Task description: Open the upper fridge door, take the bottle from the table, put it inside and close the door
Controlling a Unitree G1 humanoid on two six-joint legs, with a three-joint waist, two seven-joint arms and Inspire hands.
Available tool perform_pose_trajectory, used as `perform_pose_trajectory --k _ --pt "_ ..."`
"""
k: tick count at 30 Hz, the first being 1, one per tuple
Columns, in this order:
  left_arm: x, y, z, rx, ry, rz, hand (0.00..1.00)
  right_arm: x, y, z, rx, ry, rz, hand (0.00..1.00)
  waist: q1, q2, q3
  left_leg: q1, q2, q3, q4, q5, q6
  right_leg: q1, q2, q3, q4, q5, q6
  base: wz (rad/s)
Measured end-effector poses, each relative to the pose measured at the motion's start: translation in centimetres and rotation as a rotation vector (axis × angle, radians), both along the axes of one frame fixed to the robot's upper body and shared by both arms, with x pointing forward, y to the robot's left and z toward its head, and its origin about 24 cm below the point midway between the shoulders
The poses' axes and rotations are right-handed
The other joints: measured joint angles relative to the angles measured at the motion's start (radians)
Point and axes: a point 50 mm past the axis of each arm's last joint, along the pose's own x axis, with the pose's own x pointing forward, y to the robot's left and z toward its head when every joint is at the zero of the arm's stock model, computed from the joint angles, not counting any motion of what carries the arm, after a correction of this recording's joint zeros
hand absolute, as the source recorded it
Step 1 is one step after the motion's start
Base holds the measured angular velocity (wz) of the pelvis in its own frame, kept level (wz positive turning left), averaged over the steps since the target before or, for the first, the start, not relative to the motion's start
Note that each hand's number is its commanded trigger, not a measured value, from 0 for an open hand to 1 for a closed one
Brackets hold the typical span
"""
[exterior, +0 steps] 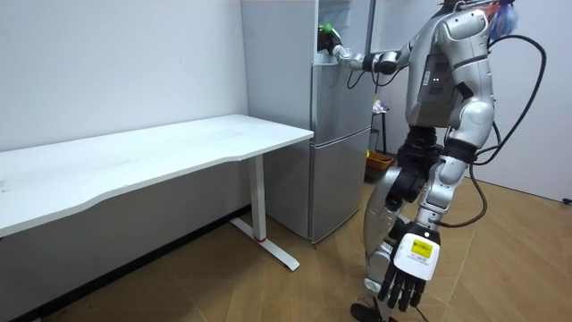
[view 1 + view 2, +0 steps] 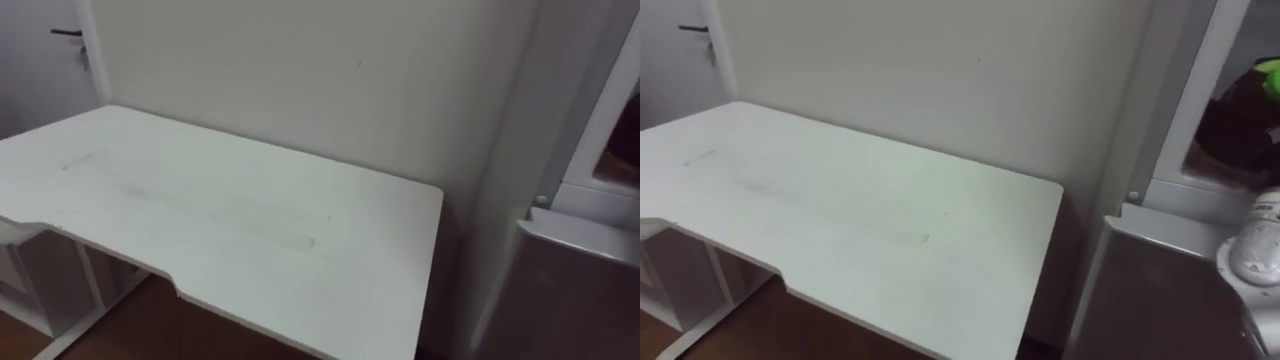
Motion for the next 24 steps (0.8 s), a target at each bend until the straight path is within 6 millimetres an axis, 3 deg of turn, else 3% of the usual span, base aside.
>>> perform_pose_trajectory --k 4,9,20,24 --pt "1.4 0.2 0.3 0.02 -0.03 -0.037 0.0 0.2 -0.8 0.4 -0.023 0.04 -0.042 0.0 0.023 -0.005 0.0006 -0.038 0.001 -0.009 0.018 0.003 -0.005 -0.027 0.003 0.002 0.002 0.015 -0.003 -0.03" --pt "1.2 0.3 0.4 0.02 -0.023 -0.038 0.0 0.3 -1.6 0.3 -0.002 0.075 -0.085 0.0 0.046 -0.007 -0.0003 -0.046 0.003 -0.008 0.021 0.008 -0.007 -0.038 0.002 0.013 0.008 0.021 -0.001 -0.01" --pt "1.0 0.7 0.8 0.003 -0.022 -0.057 0.0 0.7 -1.6 0.7 0.082 0.12 0.011 0.0 0.029 -0.018 -0.0083 -0.049 0.002 -0.001 0.025 0.013 -0.007 -0.044 0.002 0.014 0.014 0.024 -0.004 0.0" --pt "1.2 0.7 0.9 0.007 -0.034 -0.061 0.0 0.8 -1.3 0.5 0.104 0.127 0.063 0.0 0.018 -0.016 -0.0065 -0.014 0.004 0.007 0.01 0.013 -0.005 -0.019 0.0 0.018 0.011 0.024 -0.004 -0.04"
